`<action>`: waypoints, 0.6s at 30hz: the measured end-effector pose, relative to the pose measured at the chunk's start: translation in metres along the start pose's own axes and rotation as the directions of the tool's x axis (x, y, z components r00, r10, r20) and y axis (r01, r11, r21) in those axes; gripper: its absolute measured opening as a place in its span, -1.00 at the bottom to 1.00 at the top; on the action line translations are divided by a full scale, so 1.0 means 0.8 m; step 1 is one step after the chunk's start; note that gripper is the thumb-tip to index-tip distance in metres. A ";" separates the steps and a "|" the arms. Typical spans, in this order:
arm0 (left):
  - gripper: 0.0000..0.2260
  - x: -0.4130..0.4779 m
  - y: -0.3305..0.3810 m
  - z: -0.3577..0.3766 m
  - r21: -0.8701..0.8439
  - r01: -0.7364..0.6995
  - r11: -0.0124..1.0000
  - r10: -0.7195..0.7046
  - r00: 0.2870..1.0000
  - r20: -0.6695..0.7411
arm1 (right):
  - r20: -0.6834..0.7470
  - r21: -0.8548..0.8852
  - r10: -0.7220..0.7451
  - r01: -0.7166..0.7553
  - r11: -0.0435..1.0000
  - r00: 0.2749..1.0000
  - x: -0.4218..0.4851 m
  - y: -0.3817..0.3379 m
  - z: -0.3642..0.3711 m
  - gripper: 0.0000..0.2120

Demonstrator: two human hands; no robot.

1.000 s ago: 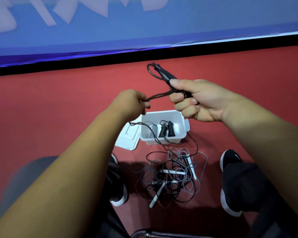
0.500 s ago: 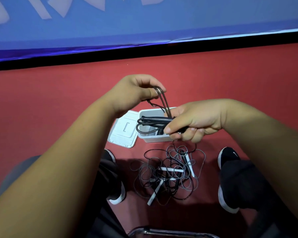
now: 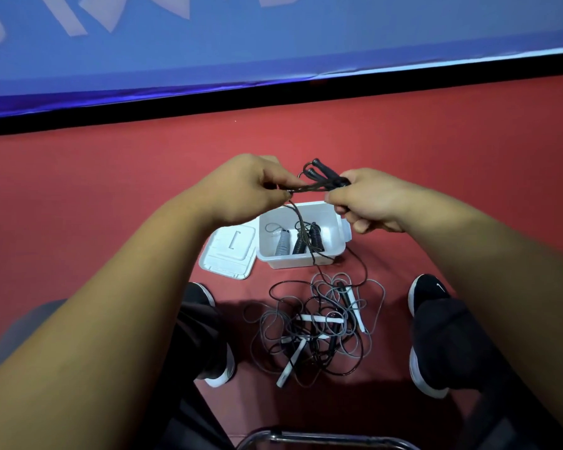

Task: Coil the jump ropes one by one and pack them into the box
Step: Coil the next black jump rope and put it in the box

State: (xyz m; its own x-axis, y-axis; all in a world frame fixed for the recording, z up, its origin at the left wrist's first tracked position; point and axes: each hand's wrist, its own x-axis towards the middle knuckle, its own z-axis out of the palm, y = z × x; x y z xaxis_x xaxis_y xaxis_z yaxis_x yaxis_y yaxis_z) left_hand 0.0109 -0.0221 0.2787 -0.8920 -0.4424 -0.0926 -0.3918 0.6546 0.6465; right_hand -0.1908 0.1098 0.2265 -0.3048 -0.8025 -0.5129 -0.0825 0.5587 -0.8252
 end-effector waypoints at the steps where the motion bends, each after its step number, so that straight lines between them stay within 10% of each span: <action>1: -0.72 0.001 -0.003 0.003 0.011 0.046 0.999 -0.046 0.999 0.011 | 0.000 0.046 -0.012 0.012 0.999 1.000 0.000 -0.002 0.001 -0.92; 11: -0.84 0.011 -0.007 0.025 -0.274 0.401 0.874 -0.421 0.907 -0.015 | 0.086 0.409 -0.063 0.023 0.912 0.994 -0.020 -0.029 0.019 -0.50; 18: -0.80 0.023 0.001 0.026 -0.335 0.415 0.846 -0.455 0.889 -0.048 | -0.050 0.451 -0.066 0.082 0.889 0.997 -0.021 -0.028 0.019 -0.69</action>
State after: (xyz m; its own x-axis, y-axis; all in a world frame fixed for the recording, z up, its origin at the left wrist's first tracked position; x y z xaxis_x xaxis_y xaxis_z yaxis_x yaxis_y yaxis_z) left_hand -0.0104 -0.0168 0.2614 -0.6039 -0.7210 -0.3398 -0.6257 0.1648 0.7624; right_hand -0.1693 0.1073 0.2502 -0.3461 -0.8261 -0.4448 0.3295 0.3369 -0.8820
